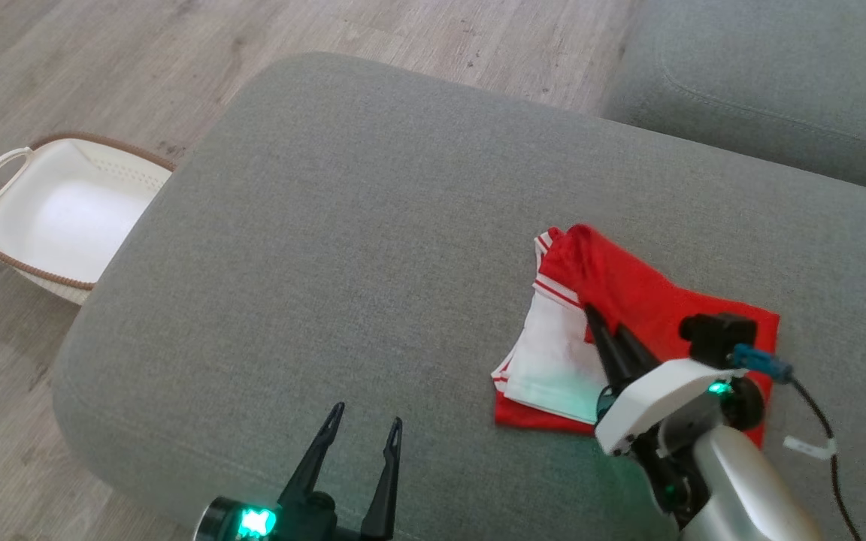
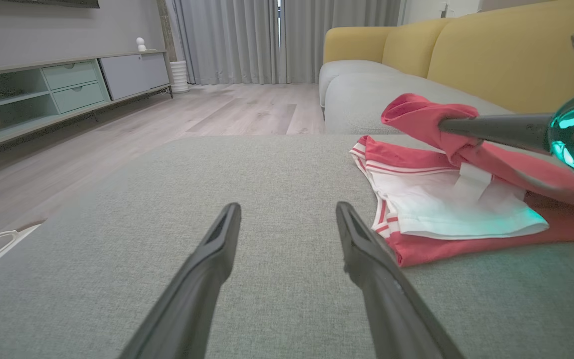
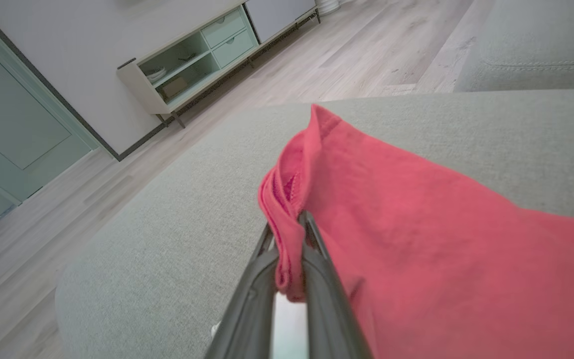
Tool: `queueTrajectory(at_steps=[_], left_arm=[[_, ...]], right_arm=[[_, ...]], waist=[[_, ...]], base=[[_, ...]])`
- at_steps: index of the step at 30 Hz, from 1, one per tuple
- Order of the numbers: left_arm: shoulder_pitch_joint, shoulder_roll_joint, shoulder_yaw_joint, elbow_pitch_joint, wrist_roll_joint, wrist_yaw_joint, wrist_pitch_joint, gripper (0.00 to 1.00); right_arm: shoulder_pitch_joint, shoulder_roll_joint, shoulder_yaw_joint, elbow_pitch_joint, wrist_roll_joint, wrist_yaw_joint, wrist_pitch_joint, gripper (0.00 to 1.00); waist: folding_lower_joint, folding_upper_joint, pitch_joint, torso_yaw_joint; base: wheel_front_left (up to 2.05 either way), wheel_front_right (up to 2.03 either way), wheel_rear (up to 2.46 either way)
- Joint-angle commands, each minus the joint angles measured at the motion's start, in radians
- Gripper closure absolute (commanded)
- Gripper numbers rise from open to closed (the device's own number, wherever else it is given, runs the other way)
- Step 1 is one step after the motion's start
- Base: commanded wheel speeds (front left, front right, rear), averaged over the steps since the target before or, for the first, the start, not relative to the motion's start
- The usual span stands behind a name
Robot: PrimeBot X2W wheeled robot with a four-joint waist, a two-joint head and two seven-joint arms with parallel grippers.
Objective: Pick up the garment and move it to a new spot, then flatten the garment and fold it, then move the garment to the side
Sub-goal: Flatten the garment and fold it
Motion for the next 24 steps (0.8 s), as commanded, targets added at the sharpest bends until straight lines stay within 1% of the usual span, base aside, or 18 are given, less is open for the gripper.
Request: queueTrajectory(at_steps=[1,4,5,6,9,12,16,17,20,24], left_arm=[[-0.016,-0.018,0.026,-0.014,0.010,-0.005,-0.010,0.00],[-0.012,-0.022,0.033,-0.012,0.014,-0.009,-0.010,0.00],[-0.010,-0.023,0.037,-0.011,0.015,-0.009,-0.010,0.00],[-0.008,-0.024,0.040,-0.010,0.016,-0.009,-0.010,0.00],[-0.006,-0.030,0.051,-0.009,0.020,-0.008,-0.010,0.00],[-0.001,-0.032,0.062,-0.010,0.024,-0.008,-0.010,0.00],[0.009,-0.028,0.082,-0.015,0.030,-0.004,-0.010,0.00],[0.009,-0.028,0.082,-0.015,0.030,-0.004,-0.010,0.00],[0.020,-0.028,0.101,-0.027,0.031,0.001,-0.010,0.00],[0.043,-0.039,0.139,-0.034,0.007,0.012,-0.010,0.00]], right_arm=[[-0.055,-0.002,0.044,-0.018,0.012,-0.001,-0.019,1.00],[-0.058,-0.002,0.087,0.002,0.031,-0.001,-0.029,1.00],[-0.059,-0.002,0.099,0.009,0.034,-0.001,-0.035,0.98],[-0.060,-0.002,0.110,0.015,0.035,-0.001,-0.043,0.00],[-0.066,-0.002,0.136,0.017,0.055,-0.001,-0.084,0.00],[-0.073,-0.002,0.141,0.006,0.067,-0.001,-0.139,0.00],[-0.064,-0.002,0.104,0.008,0.056,-0.001,-0.190,0.00],[-0.064,-0.002,0.104,0.008,0.056,-0.001,-0.190,0.00],[-0.043,-0.002,0.071,-0.002,0.025,-0.001,-0.223,0.00],[0.002,-0.005,-0.015,-0.016,-0.092,-0.001,-0.259,0.00]], waist=[[0.0000,0.0000,0.000,0.002],[0.0000,0.0000,-0.005,-0.001],[0.0000,0.0000,-0.007,-0.004],[0.0000,0.0000,-0.008,-0.007],[0.0000,0.0000,-0.010,-0.024],[0.0000,0.0000,-0.016,-0.052],[0.0000,0.0000,-0.037,-0.106],[0.0000,0.0000,-0.037,-0.106],[0.0000,0.0000,-0.058,-0.154],[0.0000,0.0000,-0.078,-0.216]], base=[[0.00,0.00,0.00],[0.00,0.00,0.00],[0.00,0.00,0.00],[0.00,0.00,0.00],[0.00,0.00,0.00],[0.00,0.00,0.00],[0.00,0.00,0.00],[0.00,0.00,0.00],[0.00,0.00,0.00],[0.00,0.00,0.00]])
